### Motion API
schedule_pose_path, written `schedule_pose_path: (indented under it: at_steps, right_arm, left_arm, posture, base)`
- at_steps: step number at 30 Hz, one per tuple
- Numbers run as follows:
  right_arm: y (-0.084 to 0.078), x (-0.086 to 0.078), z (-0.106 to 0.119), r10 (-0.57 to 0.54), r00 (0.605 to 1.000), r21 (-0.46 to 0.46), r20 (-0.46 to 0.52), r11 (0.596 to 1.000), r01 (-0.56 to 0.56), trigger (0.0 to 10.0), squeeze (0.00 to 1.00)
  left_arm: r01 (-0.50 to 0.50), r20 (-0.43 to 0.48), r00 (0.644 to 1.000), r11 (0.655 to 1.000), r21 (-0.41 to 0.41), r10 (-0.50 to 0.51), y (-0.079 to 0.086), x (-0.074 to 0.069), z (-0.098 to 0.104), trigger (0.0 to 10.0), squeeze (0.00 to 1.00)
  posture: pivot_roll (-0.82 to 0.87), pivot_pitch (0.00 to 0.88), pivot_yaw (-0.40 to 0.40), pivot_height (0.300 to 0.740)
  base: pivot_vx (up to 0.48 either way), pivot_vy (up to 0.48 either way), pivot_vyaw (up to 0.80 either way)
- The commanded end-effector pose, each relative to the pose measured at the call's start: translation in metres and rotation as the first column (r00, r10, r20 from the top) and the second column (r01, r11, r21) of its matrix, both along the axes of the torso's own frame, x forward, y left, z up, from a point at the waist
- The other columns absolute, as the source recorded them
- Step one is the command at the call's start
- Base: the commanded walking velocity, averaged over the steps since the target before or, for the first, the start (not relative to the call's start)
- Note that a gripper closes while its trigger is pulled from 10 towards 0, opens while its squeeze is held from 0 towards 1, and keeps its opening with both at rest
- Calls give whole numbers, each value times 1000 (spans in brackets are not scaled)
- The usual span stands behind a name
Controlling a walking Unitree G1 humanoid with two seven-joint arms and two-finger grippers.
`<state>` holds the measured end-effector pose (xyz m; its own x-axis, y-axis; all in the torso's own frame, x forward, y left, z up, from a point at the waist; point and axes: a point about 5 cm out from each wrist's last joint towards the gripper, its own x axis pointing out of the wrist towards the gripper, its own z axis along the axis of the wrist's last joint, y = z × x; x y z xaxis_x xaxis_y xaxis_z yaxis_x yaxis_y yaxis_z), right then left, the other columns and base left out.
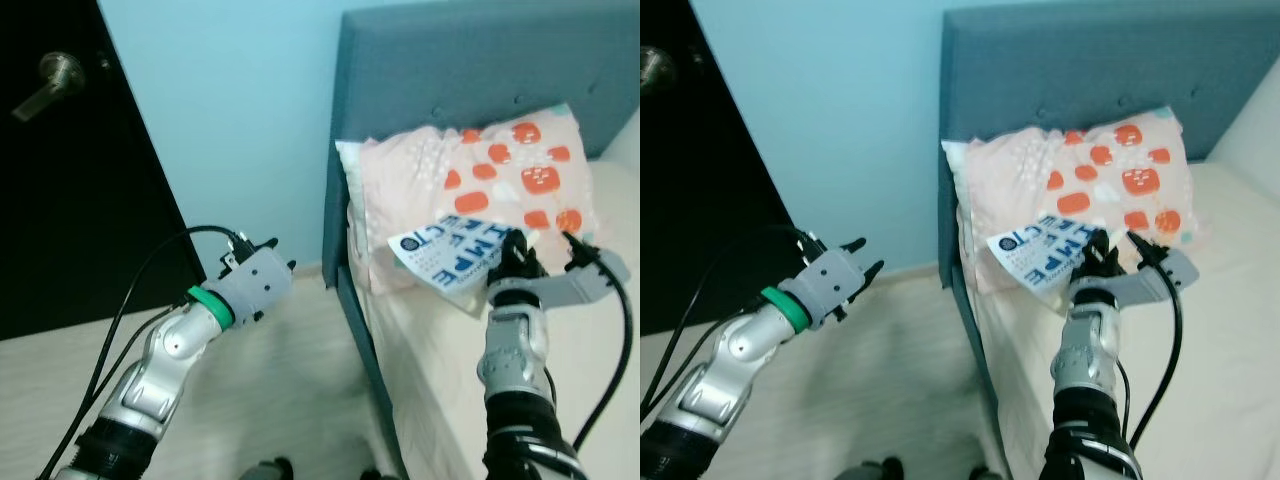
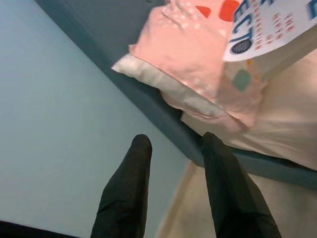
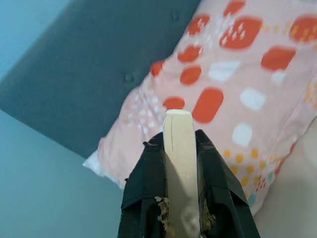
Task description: Clean up the room
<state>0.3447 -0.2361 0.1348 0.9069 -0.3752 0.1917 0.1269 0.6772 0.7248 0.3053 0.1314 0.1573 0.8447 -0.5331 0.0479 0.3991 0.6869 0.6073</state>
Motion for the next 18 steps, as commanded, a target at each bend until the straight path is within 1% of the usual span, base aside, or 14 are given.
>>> schedule_pose_path:
  at_steps: [1,2,6,7,8,9,10,12,14,17,18]
  right_arm:
    - [2,4,1,20,999,41,25,999,-21,10000,0]
    - [0,6,1,27,999,58,29,998,-29,10000,0]
    - [-1,7,1,31,999,68,32,997,-33,10000,0]
    - [-4,7,1,23,999,64,32,998,-25,10000,0]
    - [-10,6,2,-1,1000,38,19,999,0,10000,0]
    - [-10,6,2,-1,1000,38,19,999,0,10000,0]
    - [-16,4,5,-32,999,-5,21,999,32,10000,0]
    - [-16,4,5,-32,999,-5,21,999,32,10000,0]
    - [-26,0,16,-86,995,-78,46,993,89,10000,0]
    - [-26,0,16,-86,995,-78,46,993,89,10000,0]
    - [-29,-1,20,-96,993,-93,66,990,102,10000,0]
  left_arm:
    - [9,-45,999,1000,-12,-10,4,-7,-4,10000,0]
    - [17,-60,998,1000,-15,-18,6,-11,-3,10000,0]
    - [24,-69,997,1000,-15,-25,7,-13,-3,10000,0]
    - [33,-72,997,999,-2,-33,9,-17,-3,10000,0]
    - [26,-80,996,1000,5,-25,13,-20,-4,10000,0]
    - [26,-80,996,1000,5,-25,13,-20,-4,10000,0]
    - [16,-87,996,1000,5,-16,16,-22,-5,10000,0]
    - [16,-87,996,1000,5,-16,16,-22,-5,10000,0]
    - [2,-95,996,1000,-3,-2,17,-23,-7,10000,0]
    - [2,-95,996,1000,-3,-2,17,-23,-7,10000,0]
    - [2,-96,995,1000,-6,-3,15,-23,-7,10000,0]
  posture:
    - [192,222,100,740]
    - [206,254,109,740]
    - [206,254,109,740]
    - [225,278,116,740]
    - [227,296,120,740]
    - [227,296,120,740]
    - [227,306,118,735]
    - [227,306,118,735]
    - [214,310,113,725]
    - [214,310,113,725]
    - [213,307,111,720]
  base:
    - [0,0,0]
    - [0,0,0]
    - [0,0,0]
    - [0,0,0]
    - [0,0,0]
    - [0,0,0]
    - [0,0,0]
    - [0,0,0]
    - [0,0,0]
    - [0,0,0]
    - [0,0,0]
